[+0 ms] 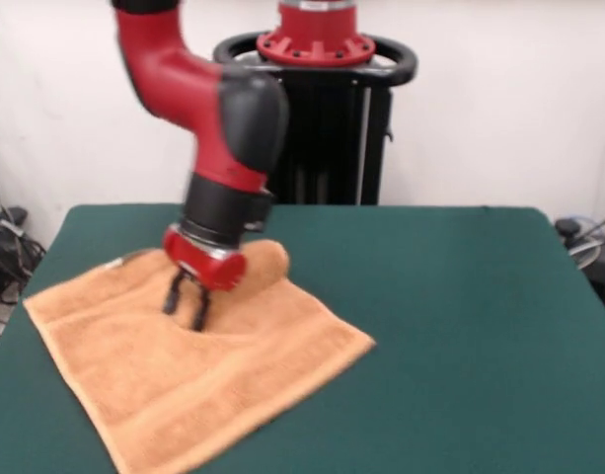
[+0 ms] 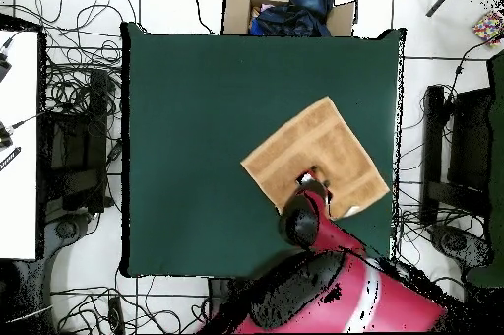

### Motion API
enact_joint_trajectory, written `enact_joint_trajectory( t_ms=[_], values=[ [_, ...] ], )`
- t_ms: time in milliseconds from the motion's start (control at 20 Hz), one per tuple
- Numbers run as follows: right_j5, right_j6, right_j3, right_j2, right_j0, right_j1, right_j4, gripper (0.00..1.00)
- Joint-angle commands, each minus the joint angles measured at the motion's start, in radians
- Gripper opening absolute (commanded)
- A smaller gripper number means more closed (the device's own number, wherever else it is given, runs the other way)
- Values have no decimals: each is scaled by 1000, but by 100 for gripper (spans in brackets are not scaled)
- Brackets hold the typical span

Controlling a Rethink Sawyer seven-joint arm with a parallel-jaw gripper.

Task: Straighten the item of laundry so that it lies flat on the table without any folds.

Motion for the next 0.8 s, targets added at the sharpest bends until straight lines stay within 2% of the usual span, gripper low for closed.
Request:
enact_joint_trajectory(
  t_ms=[50,200,350,550,800],
  values=[
    [182,-15,-139,140,201,292,-92,100],
    [205,2,-115,158,192,256,-151,100],
    [265,-29,-118,201,130,243,-274,100],
    [322,-7,-110,291,47,247,-401,100],
    [332,55,-97,331,34,254,-434,100]
  ],
)
